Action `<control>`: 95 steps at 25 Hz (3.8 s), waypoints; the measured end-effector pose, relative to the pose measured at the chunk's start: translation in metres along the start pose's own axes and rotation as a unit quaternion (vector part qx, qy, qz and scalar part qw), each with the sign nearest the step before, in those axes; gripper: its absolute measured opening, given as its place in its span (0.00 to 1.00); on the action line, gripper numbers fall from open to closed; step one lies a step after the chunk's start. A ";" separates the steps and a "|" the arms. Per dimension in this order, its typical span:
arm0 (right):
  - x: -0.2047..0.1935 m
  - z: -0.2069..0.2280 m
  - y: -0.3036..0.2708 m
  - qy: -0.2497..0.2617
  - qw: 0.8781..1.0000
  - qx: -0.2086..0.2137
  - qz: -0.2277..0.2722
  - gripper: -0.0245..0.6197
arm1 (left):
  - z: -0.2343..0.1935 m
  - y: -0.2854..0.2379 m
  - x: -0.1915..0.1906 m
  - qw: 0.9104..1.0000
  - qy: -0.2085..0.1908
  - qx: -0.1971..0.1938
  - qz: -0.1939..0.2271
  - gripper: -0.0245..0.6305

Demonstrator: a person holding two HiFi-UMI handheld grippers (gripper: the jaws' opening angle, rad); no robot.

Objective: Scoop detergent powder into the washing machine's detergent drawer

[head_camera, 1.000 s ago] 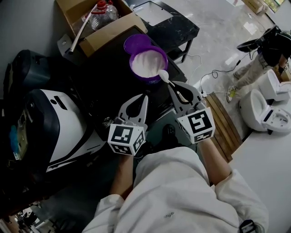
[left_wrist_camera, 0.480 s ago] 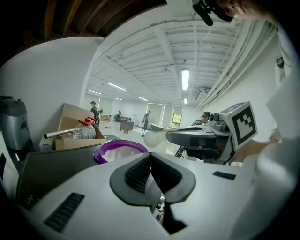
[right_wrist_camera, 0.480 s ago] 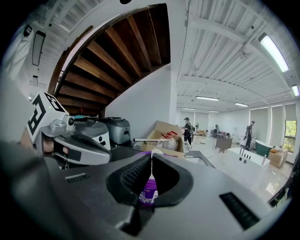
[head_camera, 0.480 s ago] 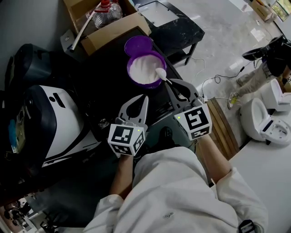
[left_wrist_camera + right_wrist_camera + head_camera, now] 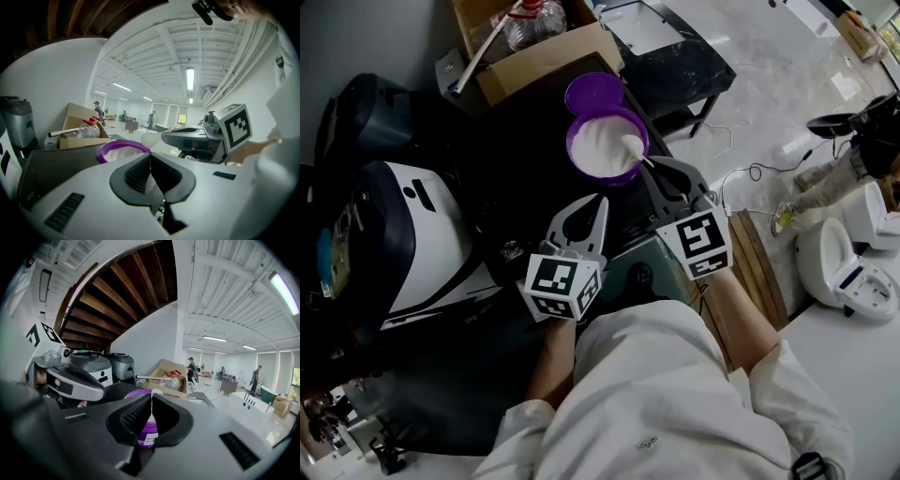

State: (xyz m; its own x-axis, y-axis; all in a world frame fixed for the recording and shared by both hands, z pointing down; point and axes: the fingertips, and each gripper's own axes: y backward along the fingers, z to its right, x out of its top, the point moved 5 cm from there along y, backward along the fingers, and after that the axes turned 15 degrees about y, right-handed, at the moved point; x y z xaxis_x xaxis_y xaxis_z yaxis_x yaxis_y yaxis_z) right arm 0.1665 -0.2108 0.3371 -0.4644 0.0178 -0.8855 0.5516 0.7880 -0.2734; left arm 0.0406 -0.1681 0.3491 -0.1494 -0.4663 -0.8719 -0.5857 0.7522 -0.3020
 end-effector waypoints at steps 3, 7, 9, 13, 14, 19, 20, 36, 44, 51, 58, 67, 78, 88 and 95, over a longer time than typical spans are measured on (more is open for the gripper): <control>-0.002 0.002 -0.006 0.010 1.000 0.008 -0.003 0.06 | 0.000 -0.001 0.001 1.000 0.003 0.005 0.004 0.07; -0.006 0.005 -0.014 0.019 1.000 0.014 -0.008 0.06 | -0.001 -0.002 0.001 1.000 0.006 0.011 0.008 0.07; -0.009 0.007 -0.018 0.026 0.999 0.018 -0.012 0.06 | -0.001 -0.002 0.001 1.000 0.008 0.013 0.010 0.07; -0.011 0.010 -0.023 0.043 0.999 0.023 -0.018 0.06 | -0.001 -0.001 0.000 1.000 0.009 0.018 0.009 0.07; -0.012 0.010 -0.025 0.047 0.998 0.024 -0.019 0.06 | -0.001 -0.001 0.000 1.000 0.009 0.019 0.010 0.07; -0.014 0.011 -0.033 0.071 0.997 0.029 -0.028 0.06 | -0.002 0.002 0.000 1.000 0.008 0.022 0.012 0.07; -0.015 0.012 -0.034 0.076 0.996 0.029 -0.030 0.06 | -0.002 0.002 0.000 1.000 0.008 0.022 0.012 0.07; -0.024 0.015 -0.059 0.150 0.984 0.051 -0.079 0.06 | 0.001 0.003 -0.003 1.000 0.009 0.022 0.016 0.07; -0.028 0.015 -0.067 0.174 0.979 0.060 -0.093 0.06 | -0.004 0.011 -0.002 0.999 0.012 0.032 0.021 0.07; -0.036 0.016 -0.073 0.169 0.977 0.071 -0.106 0.06 | -0.004 0.013 -0.003 0.999 0.013 0.034 0.026 0.07; -0.042 0.017 -0.077 0.175 0.974 0.084 -0.120 0.06 | -0.006 0.013 -0.003 0.999 0.015 0.034 0.026 0.07; -0.042 0.018 -0.081 0.185 0.967 0.105 -0.141 0.05 | -0.007 0.013 -0.001 0.999 0.016 0.036 0.028 0.07; -0.044 0.016 -0.086 0.193 0.955 0.139 -0.176 0.05 | -0.010 0.016 0.001 0.999 0.017 0.039 0.033 0.07; -0.044 0.016 -0.089 0.198 0.944 0.168 -0.203 0.05 | -0.010 0.015 0.001 0.999 0.018 0.038 0.034 0.07; -0.043 0.010 -0.088 0.197 0.935 0.198 -0.221 0.05 | -0.010 0.017 0.001 0.998 0.018 0.040 0.035 0.07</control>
State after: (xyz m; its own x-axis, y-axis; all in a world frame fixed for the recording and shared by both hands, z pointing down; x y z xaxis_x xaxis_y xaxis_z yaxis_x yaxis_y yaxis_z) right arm 0.1447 -0.2870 0.3955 -0.8828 0.0312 -0.4686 0.4238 0.4832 -0.7661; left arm 0.0224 -0.1605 0.3467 -0.2175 -0.4275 -0.8775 -0.5081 0.8172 -0.2722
